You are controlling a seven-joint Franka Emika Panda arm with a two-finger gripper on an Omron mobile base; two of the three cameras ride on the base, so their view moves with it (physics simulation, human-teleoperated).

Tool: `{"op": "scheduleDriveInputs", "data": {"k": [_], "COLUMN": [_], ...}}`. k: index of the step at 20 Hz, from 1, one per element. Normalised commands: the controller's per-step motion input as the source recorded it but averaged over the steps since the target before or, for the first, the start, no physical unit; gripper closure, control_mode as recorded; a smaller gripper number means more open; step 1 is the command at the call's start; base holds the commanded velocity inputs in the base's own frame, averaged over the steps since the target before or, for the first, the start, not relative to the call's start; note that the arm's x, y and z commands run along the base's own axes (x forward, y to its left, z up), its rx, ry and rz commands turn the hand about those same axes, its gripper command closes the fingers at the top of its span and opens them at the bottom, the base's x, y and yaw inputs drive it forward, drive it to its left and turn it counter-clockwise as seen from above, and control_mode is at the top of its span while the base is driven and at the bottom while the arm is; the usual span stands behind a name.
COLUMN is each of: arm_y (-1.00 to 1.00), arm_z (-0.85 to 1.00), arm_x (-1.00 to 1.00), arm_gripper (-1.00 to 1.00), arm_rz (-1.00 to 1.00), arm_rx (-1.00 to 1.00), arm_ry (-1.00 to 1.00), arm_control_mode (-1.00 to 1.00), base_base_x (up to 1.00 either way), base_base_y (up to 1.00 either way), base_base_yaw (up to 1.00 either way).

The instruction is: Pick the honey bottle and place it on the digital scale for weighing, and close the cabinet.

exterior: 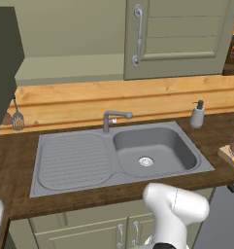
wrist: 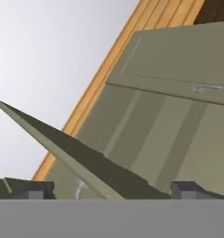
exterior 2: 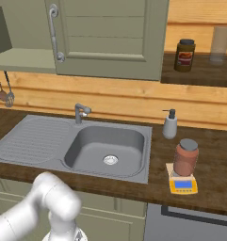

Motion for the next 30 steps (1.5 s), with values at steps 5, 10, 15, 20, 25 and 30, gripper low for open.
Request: {"op": "scheduleDriveInputs", "data": {"k": [5,10,15,20,25,30], "arm_y": [1.0,0.99,0.87,0.81,0.28,0.9], "arm_z": [-0.42,-1.0,-0.24,0.0,-0.12,-0.66], "arm_x": [0.3,0.0,0.68,1.0,1.0,1.0], "arm_gripper": [-1.0,-1.0,-1.0,-1.0,-1.0,-1.0], "arm_rz": [0.07,0.21,0.17,0.03,0.0,-0.02], "arm_rx": [0.28,0.43,0.22,0.01,0.01,-0.13], "arm_ry": [0.05,-0.01,-0.02,0.07,0.33,0.37], "arm_control_mode": [-1.0,-1.0,-1.0,-1.0,-1.0,-1.0], "base_base_x": [0.0,0.0,0.0,0.0,0.0,0.0], "base_base_y": [0.0,0.0,0.0,0.0,0.0,0.0], "base_base_yaw": [0.0,0.0,0.0,0.0,0.0,0.0]}}
